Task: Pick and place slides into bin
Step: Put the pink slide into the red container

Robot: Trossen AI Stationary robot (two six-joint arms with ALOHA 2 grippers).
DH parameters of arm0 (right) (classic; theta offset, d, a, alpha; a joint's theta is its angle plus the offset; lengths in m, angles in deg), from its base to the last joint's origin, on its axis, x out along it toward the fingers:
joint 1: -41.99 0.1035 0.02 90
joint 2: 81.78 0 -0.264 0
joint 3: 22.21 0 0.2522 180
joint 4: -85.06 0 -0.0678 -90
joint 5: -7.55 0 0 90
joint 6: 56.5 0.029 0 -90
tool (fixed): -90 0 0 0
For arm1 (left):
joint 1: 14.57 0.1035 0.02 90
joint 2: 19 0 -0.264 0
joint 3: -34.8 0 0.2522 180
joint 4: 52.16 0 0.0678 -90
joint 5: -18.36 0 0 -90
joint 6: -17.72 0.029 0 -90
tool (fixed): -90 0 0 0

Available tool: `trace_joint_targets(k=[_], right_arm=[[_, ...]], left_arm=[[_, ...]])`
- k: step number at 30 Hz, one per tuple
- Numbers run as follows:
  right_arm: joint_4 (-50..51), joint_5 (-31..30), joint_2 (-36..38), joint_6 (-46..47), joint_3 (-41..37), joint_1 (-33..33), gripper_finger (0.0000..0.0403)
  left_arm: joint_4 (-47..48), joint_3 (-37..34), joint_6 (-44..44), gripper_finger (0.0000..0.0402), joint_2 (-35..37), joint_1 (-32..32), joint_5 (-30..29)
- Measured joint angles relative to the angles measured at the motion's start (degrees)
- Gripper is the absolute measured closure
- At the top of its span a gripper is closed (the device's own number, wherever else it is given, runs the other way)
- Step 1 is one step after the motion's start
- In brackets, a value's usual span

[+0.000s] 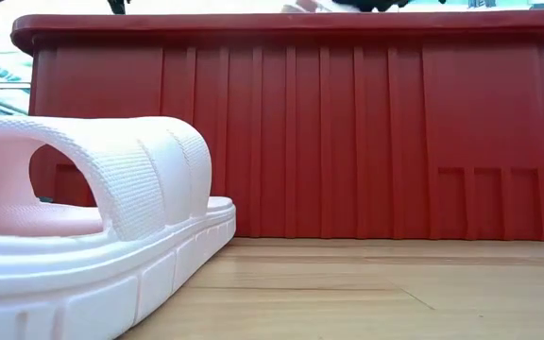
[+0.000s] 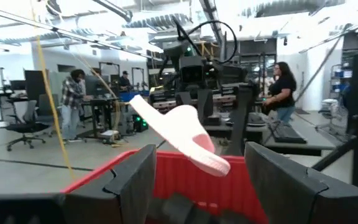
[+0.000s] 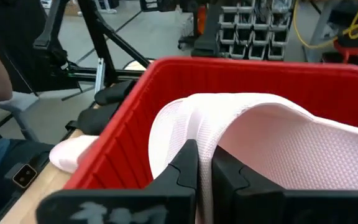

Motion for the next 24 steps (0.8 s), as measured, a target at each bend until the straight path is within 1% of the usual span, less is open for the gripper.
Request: trace_joint_targets(k=[3,8,11,15,17,24], right_arm=[[1.12,2.65,-0.39,-1.09,0.00,-3.21,0.0400],[2.78,6.31,-2.20,-2.74,0.06,-6.65,0.0400],[5.40,7.50,-4.43,-4.44,0.02,-7.67,0.0400],[10.22,7.46,-8.44,-8.40,0.02,-7.78,0.0400],[12.40,7.42,-10.38,-10.22,0.00,-7.78,0.0400],[20.70,7.43,-17.07,-16.61,0.59,-7.78,0.0401]], left_arm=[[0.68,0.13,-0.40,0.0151,0.14,5.32,4.30],[9.29,4.54,-3.00,0.0151,-0.31,14.95,10.52],[12.36,7.39,-3.29,0.0151,-1.17,19.34,14.21],[13.27,10.14,-3.06,0.0151,-2.88,23.12,19.64],[13.35,10.77,-3.06,0.0151,-3.68,24.56,21.38],[13.25,11.23,-3.21,0.0151,-5.10,29.46,22.88]])
